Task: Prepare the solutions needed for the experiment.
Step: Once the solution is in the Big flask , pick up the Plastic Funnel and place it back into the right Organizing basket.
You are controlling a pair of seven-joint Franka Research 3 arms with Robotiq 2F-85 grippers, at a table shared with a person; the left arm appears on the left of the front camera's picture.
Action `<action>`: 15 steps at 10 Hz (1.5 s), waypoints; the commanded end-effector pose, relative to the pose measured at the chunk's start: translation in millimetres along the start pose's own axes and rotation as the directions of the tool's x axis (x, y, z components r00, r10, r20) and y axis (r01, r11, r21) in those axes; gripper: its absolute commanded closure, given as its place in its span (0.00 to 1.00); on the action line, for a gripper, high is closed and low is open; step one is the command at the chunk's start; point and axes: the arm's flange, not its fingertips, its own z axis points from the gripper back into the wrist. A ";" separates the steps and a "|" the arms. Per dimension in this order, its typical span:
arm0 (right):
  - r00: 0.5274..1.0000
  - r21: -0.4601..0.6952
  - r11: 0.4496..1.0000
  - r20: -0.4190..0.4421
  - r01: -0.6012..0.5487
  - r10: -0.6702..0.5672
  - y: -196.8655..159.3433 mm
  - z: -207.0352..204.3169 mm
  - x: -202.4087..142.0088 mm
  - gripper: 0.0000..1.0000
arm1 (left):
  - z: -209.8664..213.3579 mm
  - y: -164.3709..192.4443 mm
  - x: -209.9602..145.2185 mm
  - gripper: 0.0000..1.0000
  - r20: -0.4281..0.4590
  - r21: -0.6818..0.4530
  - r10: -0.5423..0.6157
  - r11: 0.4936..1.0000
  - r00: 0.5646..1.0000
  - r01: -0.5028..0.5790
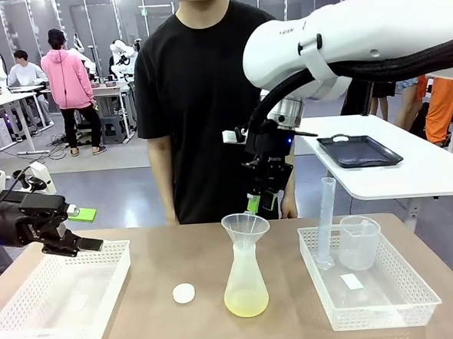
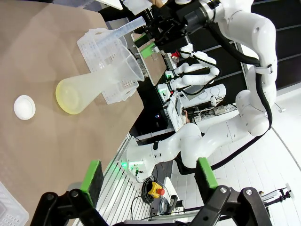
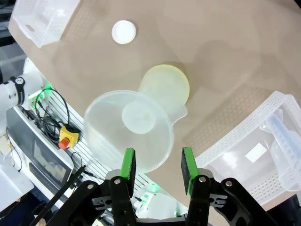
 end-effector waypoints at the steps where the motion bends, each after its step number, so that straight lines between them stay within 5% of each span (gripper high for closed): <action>1: 1.000 -0.018 0.999 0.001 0.027 -0.027 -6.1 -15.1 -0.5 0.49 | -0.2 0.9 -2.0 0.00 -0.007 -0.010 -0.019 1.000 1.000 0.019; 9: 0.999 0.095 0.994 -0.024 0.046 -0.044 -5.2 -41.3 5.4 0.49 | -0.2 0.9 -2.0 0.00 -0.007 -0.010 -0.019 1.000 1.000 0.019; 15: 0.995 0.125 0.987 -0.007 0.103 -0.103 -10.7 -44.8 -2.3 1.00 | -0.2 0.9 -2.0 0.00 -0.007 -0.010 -0.019 1.000 1.000 0.019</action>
